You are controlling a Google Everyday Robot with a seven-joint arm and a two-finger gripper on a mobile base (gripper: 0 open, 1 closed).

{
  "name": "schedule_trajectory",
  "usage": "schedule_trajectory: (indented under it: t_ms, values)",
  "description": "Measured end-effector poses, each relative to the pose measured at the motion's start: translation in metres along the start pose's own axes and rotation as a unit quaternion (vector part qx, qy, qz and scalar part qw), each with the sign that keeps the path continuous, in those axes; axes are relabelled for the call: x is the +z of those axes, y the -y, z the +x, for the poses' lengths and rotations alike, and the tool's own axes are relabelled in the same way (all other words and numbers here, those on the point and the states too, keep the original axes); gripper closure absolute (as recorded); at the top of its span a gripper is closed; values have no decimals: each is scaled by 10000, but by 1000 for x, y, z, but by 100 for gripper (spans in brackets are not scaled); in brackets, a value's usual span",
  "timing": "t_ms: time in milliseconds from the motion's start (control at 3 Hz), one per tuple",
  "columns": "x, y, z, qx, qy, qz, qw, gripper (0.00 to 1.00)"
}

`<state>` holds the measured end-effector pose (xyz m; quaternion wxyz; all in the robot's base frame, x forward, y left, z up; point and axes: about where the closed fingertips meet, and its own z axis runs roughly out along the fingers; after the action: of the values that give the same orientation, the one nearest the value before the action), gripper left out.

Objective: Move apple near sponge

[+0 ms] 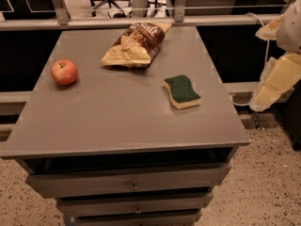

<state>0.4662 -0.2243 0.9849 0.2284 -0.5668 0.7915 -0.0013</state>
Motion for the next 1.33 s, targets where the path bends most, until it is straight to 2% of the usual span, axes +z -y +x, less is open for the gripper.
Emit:
schedule_trajectory:
  t_ms: [333, 667, 1000, 1333]
  values:
    - [0, 40, -9, 312, 731, 262, 9965, 0]
    - [11, 93, -41, 642, 1514, 391, 9856, 0]
    - [24, 116, -87, 1016, 2112, 317, 9716, 0]
    - [33, 133, -126, 1363, 2585, 337, 9557, 0]
